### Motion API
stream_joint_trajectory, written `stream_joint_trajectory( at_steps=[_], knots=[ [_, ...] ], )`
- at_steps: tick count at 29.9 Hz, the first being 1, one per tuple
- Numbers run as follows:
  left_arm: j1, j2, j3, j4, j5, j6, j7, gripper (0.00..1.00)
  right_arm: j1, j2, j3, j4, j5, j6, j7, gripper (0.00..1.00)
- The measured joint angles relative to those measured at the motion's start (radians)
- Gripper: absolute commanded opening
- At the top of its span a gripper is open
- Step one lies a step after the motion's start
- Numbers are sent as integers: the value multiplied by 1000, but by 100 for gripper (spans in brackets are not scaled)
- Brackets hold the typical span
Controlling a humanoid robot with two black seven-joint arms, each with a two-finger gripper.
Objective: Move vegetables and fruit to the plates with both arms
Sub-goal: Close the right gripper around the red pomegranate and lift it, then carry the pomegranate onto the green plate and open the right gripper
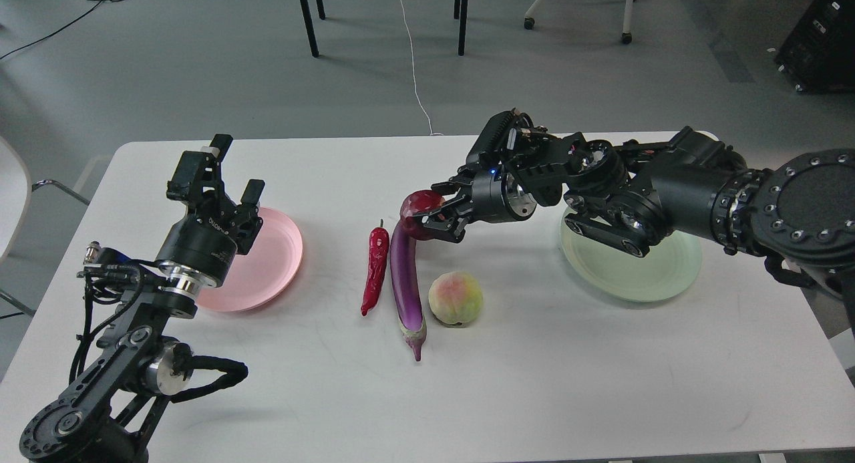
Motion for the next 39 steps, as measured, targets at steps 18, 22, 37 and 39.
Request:
stream_joint_trajectory(
  at_steps=[18,22,37,39],
  knots=[
    [-1,-2,1,-1,-1,-4,0,100,70,-477,-107,171,-213,19,0,38],
    [-1,-2,2,-2,-1,-4,0,100,27,-491,-108,170,-217,19,0,38],
    [-3,-2,0,-3,-1,-5,-2,100,-68,-463,-80,102,-213,2,0,89],
    [-3,-2,0,-3,-1,-5,-2,100,-72,-459,-72,101,-212,2,0,94]
  ],
)
